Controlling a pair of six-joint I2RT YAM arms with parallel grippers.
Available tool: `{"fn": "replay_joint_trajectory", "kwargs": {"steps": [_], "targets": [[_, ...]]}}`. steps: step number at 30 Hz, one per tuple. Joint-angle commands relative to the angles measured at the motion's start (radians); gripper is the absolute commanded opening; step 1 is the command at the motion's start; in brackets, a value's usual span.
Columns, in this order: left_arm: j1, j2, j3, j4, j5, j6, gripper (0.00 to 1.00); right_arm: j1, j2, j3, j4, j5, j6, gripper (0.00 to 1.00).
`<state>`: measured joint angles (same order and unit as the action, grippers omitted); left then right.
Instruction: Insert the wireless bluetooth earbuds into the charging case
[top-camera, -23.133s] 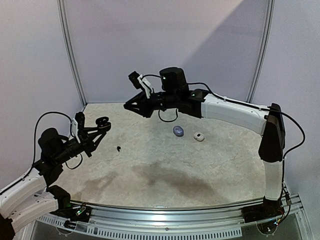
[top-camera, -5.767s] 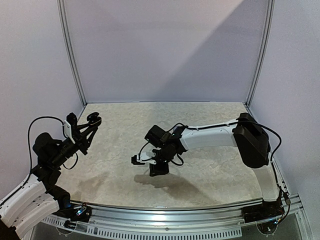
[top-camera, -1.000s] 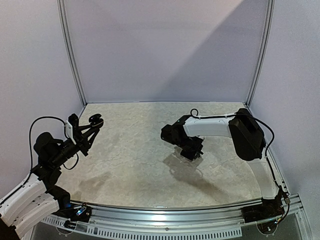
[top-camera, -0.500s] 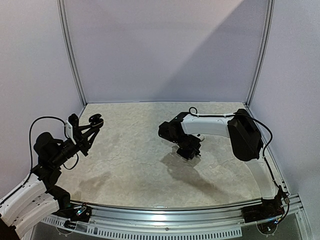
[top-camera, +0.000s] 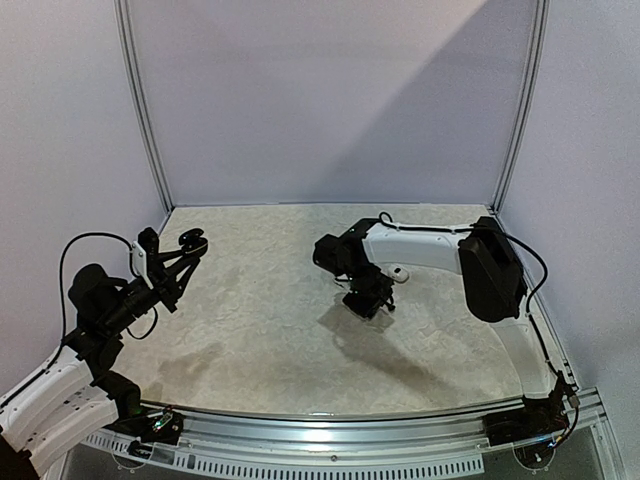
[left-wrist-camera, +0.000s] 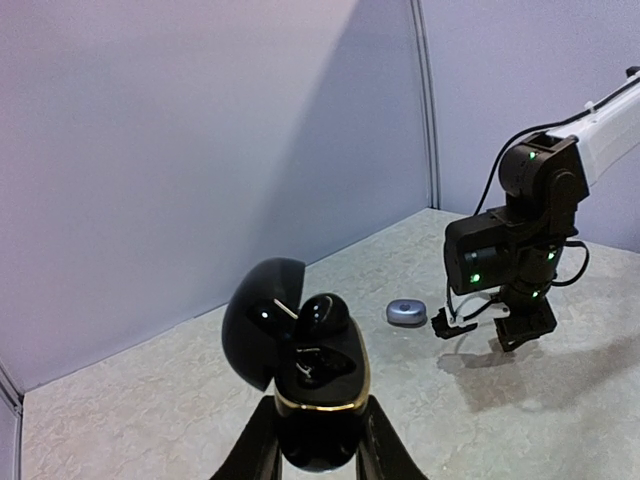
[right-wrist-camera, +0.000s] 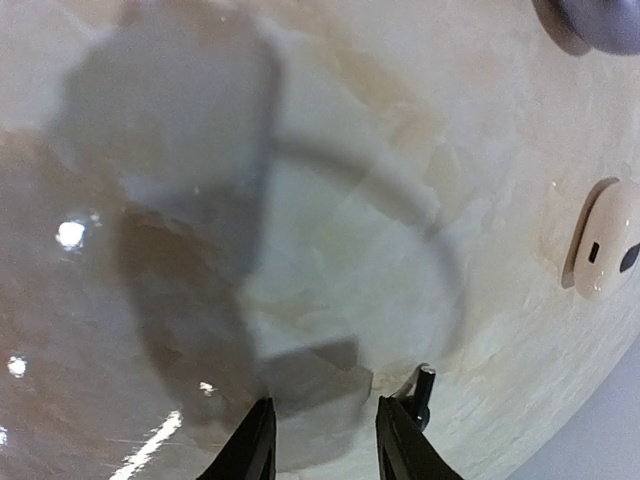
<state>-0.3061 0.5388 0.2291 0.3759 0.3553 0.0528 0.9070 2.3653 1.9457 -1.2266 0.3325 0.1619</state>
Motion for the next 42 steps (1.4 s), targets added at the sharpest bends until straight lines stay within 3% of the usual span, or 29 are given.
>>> {"fn": "replay_joint_trajectory", "kwargs": {"steps": [1,7,9,14,31,39,42], "targets": [[0.014,0.005,-0.017,-0.012,0.009,0.007,0.0,-0.024,-0.028,-0.042,0.127,-0.161,-0.118,0.38],[0.013,-0.002,-0.017,-0.016,0.007,0.012,0.0,-0.105,-0.095,-0.067,0.139,-0.19,-0.095,0.42],[0.015,-0.002,-0.017,-0.017,0.008,0.013,0.0,-0.106,-0.113,-0.118,0.16,-0.198,-0.067,0.47],[0.014,0.006,-0.017,-0.013,0.012,0.009,0.0,-0.106,-0.179,-0.242,0.269,-0.216,0.039,0.47],[0.014,0.005,-0.017,-0.015,0.018,0.013,0.0,-0.127,-0.199,-0.227,0.218,-0.082,0.053,0.49],[0.013,0.003,-0.017,-0.015,0.019,0.013,0.0,-0.185,-0.344,-0.319,0.329,-0.269,-0.14,0.44],[0.013,-0.001,-0.019,-0.015,0.02,0.012,0.0,-0.246,-0.33,-0.307,0.334,-0.32,-0.201,0.24]]}}
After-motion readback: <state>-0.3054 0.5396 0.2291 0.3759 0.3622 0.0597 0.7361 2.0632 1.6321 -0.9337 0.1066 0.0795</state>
